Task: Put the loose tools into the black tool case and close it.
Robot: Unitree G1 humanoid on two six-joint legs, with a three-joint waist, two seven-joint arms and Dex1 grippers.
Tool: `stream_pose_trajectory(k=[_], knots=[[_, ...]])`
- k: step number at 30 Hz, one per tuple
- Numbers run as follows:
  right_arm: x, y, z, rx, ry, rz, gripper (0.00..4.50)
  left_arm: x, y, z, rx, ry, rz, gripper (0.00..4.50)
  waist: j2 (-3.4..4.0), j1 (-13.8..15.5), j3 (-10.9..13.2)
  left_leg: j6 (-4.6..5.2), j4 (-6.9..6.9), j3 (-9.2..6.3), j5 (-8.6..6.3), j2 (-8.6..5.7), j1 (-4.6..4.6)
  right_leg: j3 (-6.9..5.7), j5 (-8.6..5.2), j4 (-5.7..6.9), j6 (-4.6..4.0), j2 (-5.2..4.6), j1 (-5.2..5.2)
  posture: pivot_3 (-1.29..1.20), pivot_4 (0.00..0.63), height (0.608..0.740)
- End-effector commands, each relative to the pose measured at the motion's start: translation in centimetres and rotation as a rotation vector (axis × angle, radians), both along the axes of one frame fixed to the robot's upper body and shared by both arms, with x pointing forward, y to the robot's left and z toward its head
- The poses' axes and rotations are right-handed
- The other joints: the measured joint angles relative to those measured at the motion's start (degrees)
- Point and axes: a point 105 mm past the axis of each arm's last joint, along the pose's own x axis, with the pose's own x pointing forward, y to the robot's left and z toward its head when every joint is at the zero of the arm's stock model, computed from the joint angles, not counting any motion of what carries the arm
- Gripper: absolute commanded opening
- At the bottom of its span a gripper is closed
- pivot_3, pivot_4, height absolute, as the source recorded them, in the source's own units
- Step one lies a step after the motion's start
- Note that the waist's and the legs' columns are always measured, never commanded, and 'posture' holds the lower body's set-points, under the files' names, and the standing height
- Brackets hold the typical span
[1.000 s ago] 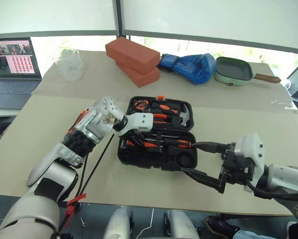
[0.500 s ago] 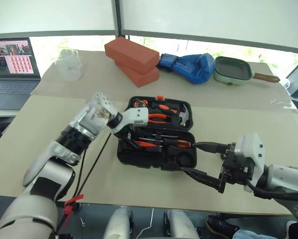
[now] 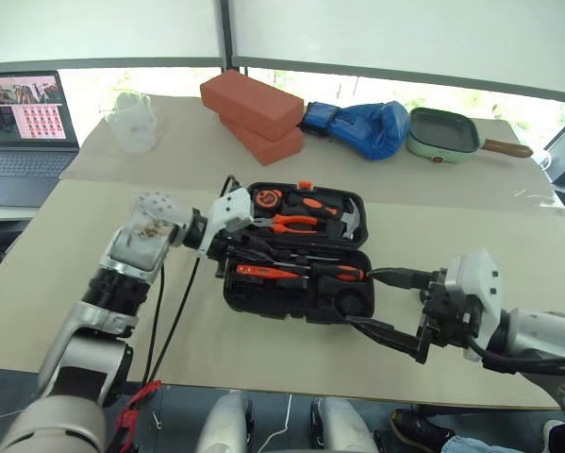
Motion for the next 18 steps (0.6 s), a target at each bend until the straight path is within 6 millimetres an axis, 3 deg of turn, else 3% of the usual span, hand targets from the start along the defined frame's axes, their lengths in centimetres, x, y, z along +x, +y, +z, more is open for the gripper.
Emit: stream_pose_trajectory(k=[1,9,18], knots=[[-0.1,-0.1,0.7,0.001,-0.015,0.002,4.5,0.3,-0.1,-0.6,0.005,-0.051,0.006,0.08,0.0,-0.02,0.0,0.0,0.0,0.0,0.0,0.0,0.0,0.0,0.0,0.0,0.0,0.0,0.0,0.0,0.15,0.738],[0.0,0.0,0.6,0.006,-0.011,-0.002,4.5,0.4,0.8,-3.6,0.121,-0.074,0.009,0.08,0.0,0.01,0.0,0.0,0.0,0.0,0.0,-0.01,0.01,0.0,0.0,0.0,0.0,-0.01,0.02,0.0,0.15,0.738],[0.1,0.2,0.9,0.012,-0.012,0.015,4.5,0.5,1.4,-4.8,0.148,-0.062,0.009,0.08,0.01,-0.04,-0.24,0.0,-0.02,0.0,0.0,0.01,0.11,0.01,0.0,0.0,0.0,0.0,0.12,0.0,0.15,0.738]])
